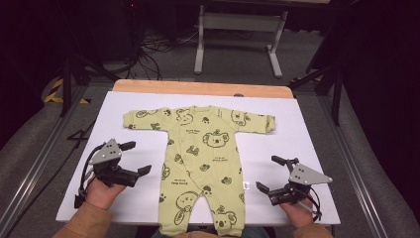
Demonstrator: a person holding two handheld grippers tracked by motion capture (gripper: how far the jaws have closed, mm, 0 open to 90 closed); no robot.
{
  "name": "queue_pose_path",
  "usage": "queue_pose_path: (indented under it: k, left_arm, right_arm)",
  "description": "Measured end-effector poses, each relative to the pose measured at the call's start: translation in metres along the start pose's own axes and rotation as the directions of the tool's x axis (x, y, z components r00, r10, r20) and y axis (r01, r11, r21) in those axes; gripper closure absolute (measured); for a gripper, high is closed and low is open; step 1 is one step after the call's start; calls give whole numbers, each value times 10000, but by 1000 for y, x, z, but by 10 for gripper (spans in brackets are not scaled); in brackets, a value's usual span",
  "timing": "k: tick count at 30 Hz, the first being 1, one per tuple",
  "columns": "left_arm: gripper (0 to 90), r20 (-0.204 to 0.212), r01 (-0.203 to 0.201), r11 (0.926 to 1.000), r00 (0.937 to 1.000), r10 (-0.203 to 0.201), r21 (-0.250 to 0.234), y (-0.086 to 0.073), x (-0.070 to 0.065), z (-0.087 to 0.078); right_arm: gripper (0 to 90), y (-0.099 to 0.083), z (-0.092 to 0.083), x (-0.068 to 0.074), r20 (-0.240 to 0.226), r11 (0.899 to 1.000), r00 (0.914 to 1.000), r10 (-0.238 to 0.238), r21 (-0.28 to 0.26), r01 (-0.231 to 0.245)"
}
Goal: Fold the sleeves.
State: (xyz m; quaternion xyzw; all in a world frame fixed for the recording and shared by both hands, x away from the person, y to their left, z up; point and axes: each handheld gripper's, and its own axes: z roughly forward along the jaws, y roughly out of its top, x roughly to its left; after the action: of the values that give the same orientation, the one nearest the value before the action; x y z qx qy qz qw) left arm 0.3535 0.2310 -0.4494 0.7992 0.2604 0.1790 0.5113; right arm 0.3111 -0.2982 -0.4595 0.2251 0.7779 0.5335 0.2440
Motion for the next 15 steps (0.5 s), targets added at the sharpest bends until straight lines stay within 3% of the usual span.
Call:
queue_pose_path:
  k: [2, 6, 9, 11, 15]
  left_arm:
    - [23, -172, -81, 9999, 9998, 82, 77, 4, 2, 0]
    - [11, 119, 71, 9998, 9999, -73, 206, 11, 11, 1]
    - [6, 35, 756, 9947, 9971, -760, 699, 14, 21, 3]
    - [12, -304, 785, 9941, 9966, -764, 747, 15, 26, 2]
    - [11, -168, 1060, 9916, 9943, -1050, 737, 17, 38, 4]
  right_arm:
    - [8, 1, 0, -1, -13, 10000, 10000, 79, 55, -79]
    - [9, 3, 0, -1, -60, 9999, 10000, 76, 101, -75]
    - [10, 4, 0, -1, -33, 9999, 10000, 54, 102, -54]
    - [11, 4, -1, 0, 82, 9999, 10000, -27, 110, 26]
    - [15, 5, -2, 0, 86, 10000, 10000, -26, 56, 26]
